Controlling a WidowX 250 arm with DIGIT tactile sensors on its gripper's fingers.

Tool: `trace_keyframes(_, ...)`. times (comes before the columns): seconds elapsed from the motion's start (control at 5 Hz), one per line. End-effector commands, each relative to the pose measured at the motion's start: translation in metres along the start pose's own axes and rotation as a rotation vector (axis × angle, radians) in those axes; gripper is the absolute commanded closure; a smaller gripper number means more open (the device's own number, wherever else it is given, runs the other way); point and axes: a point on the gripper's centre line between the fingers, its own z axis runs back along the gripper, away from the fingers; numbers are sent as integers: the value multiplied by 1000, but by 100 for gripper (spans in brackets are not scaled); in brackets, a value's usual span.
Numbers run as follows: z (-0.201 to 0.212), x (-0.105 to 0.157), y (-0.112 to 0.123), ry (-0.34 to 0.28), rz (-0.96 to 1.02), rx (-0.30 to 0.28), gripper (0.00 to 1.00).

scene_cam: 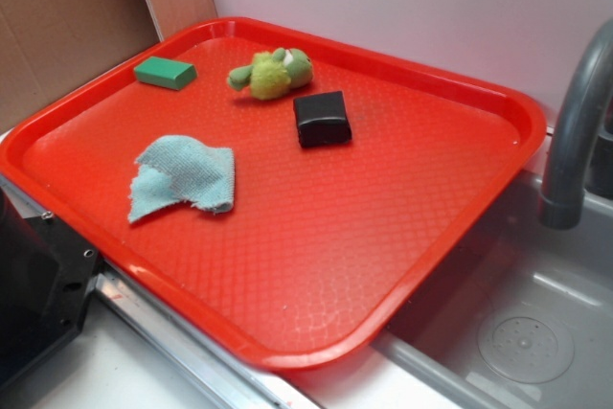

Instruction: Grab the black box.

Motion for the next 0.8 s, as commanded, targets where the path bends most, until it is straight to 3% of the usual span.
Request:
trace_keyframes(0.0,0,0,0,0,0,0,0)
trace_keyframes(0.2,-21,43,-13,-126,225,9,0)
trace_keyframes(0.4,-43,79,-21,-168,445,6,0)
trace_keyframes(0.6,-67,105,-22,-156,586,-26,0)
